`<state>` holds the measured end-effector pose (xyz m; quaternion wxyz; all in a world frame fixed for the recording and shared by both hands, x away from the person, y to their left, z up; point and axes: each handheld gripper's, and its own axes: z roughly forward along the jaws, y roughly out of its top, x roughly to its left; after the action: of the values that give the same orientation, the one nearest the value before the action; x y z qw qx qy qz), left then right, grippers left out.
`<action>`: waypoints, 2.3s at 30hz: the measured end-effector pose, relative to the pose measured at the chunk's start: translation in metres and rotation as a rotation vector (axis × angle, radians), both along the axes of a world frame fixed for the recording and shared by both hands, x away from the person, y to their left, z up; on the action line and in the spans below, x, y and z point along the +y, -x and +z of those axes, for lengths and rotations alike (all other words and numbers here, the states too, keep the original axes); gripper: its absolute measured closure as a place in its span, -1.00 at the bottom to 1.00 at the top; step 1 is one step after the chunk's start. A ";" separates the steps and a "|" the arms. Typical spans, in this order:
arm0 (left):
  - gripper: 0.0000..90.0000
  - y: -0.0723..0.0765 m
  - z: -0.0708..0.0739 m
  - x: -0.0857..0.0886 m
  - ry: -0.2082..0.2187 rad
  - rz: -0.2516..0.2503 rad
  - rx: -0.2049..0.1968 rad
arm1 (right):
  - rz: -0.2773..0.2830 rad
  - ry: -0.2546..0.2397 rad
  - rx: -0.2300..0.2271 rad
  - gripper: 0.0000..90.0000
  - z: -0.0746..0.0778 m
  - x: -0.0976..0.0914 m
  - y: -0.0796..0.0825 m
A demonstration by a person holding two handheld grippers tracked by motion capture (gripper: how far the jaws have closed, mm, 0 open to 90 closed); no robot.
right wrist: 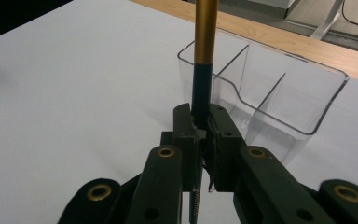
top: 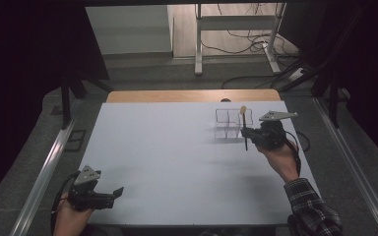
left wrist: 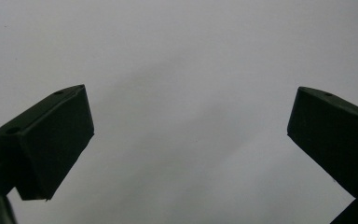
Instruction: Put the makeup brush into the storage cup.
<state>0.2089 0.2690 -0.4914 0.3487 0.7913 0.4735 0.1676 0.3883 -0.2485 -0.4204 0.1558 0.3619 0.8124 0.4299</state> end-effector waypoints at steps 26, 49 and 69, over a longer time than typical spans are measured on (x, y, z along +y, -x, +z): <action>-0.99 0.008 -0.002 0.007 0.010 0.005 0.011 | -0.057 -0.026 -0.015 0.86 0.014 -0.008 -0.033; -0.99 0.008 -0.002 0.006 0.004 -0.005 0.011 | -0.109 -0.036 -0.063 0.86 0.031 -0.010 -0.064; -0.98 0.007 -0.002 0.004 -0.005 -0.008 0.009 | -0.152 -0.035 -0.079 0.86 0.028 -0.009 -0.087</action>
<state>0.2015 0.2734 -0.4936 0.3452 0.7949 0.4712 0.1639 0.4755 -0.2571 -0.3923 0.2135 0.4079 0.7682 0.4450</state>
